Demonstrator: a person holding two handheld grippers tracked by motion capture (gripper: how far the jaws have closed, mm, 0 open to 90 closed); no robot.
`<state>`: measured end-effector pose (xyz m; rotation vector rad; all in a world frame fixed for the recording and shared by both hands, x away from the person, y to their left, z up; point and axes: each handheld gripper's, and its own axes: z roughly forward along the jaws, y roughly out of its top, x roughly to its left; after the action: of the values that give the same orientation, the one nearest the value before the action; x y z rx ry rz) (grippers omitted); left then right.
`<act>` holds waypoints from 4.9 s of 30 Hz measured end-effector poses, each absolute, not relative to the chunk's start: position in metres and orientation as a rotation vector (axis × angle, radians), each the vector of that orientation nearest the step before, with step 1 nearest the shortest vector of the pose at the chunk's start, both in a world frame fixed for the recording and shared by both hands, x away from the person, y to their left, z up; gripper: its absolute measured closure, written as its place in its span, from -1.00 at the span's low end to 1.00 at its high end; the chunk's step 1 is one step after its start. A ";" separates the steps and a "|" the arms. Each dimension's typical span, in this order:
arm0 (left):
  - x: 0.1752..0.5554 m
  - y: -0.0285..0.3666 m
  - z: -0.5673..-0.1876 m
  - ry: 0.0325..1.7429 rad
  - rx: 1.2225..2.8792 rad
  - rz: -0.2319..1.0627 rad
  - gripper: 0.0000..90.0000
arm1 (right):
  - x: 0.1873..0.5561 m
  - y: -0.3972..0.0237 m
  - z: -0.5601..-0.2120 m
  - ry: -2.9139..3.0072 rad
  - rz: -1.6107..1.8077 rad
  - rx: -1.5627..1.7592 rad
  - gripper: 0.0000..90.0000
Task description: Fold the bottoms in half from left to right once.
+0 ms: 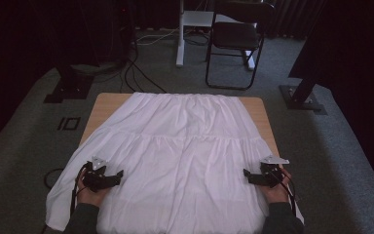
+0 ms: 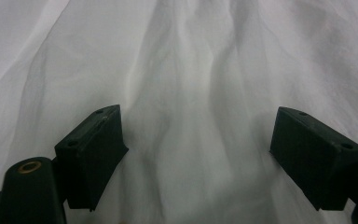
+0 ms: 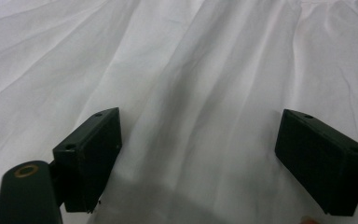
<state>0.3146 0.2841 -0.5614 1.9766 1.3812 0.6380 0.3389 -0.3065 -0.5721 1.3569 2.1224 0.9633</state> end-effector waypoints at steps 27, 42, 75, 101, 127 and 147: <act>0.304 0.290 -0.539 1.322 1.947 0.690 -0.21 | 0.339 -0.307 -0.572 2.123 0.964 1.356 -0.69; 0.299 0.338 -0.529 1.436 1.854 0.706 -0.19 | 0.339 -0.306 -0.572 2.121 0.962 1.359 -0.69; 0.316 0.406 -0.557 1.727 1.804 0.691 -0.76 | 0.339 -0.306 -0.572 2.121 0.962 1.359 -0.69; 0.297 0.407 -0.552 1.711 1.769 0.764 0.90 | 0.337 -0.307 -0.570 2.115 0.975 1.354 -0.36; 0.306 0.439 -0.524 1.821 1.808 1.121 0.98 | 0.285 -0.362 -0.544 1.970 0.895 1.416 -0.12; 0.281 0.383 -0.464 1.458 1.702 0.989 0.98 | 0.284 -0.360 -0.562 2.014 0.913 1.455 -0.14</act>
<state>0.2812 0.3830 -0.4637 1.7017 1.4581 0.9887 0.2843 -0.3604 -0.5619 1.4547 2.0142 0.9131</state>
